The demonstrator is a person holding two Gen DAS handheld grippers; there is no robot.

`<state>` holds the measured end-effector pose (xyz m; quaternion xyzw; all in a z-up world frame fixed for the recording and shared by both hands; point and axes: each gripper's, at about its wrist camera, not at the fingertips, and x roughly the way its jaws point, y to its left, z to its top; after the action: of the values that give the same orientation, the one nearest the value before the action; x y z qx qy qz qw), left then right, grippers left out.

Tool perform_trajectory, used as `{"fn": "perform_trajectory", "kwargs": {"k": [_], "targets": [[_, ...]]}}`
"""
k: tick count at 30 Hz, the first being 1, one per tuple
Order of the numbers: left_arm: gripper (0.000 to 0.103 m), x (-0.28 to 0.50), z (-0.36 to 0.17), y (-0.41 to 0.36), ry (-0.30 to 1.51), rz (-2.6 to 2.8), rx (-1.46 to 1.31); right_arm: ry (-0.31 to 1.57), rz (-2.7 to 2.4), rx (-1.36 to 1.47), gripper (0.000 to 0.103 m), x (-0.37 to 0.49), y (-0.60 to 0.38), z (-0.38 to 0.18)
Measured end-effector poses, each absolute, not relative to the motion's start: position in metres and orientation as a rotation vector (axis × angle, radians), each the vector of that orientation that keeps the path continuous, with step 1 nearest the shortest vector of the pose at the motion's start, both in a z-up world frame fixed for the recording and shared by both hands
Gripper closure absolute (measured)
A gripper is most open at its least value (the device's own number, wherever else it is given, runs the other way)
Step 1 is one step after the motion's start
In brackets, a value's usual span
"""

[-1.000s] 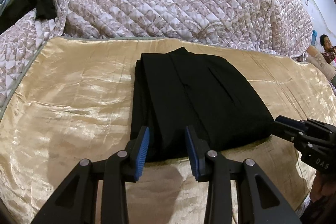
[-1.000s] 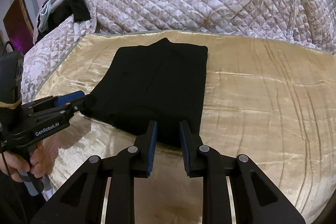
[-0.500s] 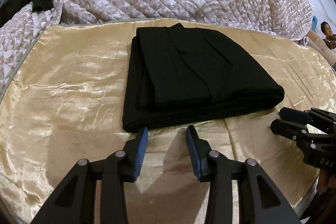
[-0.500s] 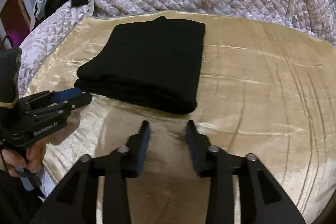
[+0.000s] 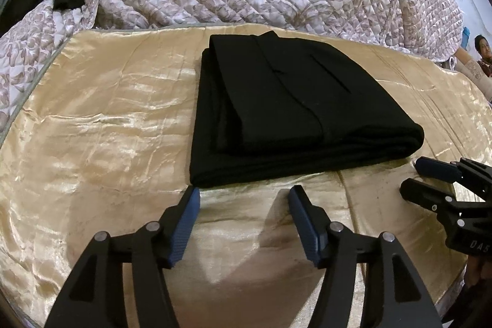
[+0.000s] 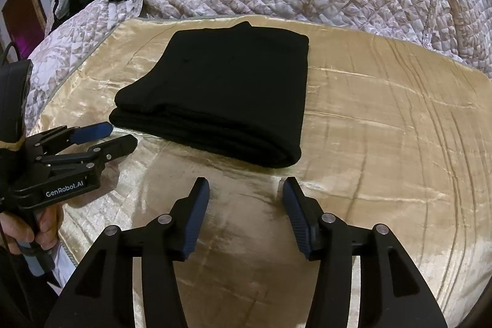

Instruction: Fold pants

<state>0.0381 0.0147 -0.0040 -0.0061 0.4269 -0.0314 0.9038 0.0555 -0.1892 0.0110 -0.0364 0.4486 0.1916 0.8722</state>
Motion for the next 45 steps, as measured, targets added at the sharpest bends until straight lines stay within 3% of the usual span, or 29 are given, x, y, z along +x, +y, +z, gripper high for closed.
{"fn": "perform_trajectory", "kwargs": {"k": [45], "targets": [[0.029, 0.0388, -0.0075, 0.0147, 0.899, -0.069, -0.012, 0.937, 0.393, -0.076, 0.047, 0.0556, -0.187, 0.0103]]}}
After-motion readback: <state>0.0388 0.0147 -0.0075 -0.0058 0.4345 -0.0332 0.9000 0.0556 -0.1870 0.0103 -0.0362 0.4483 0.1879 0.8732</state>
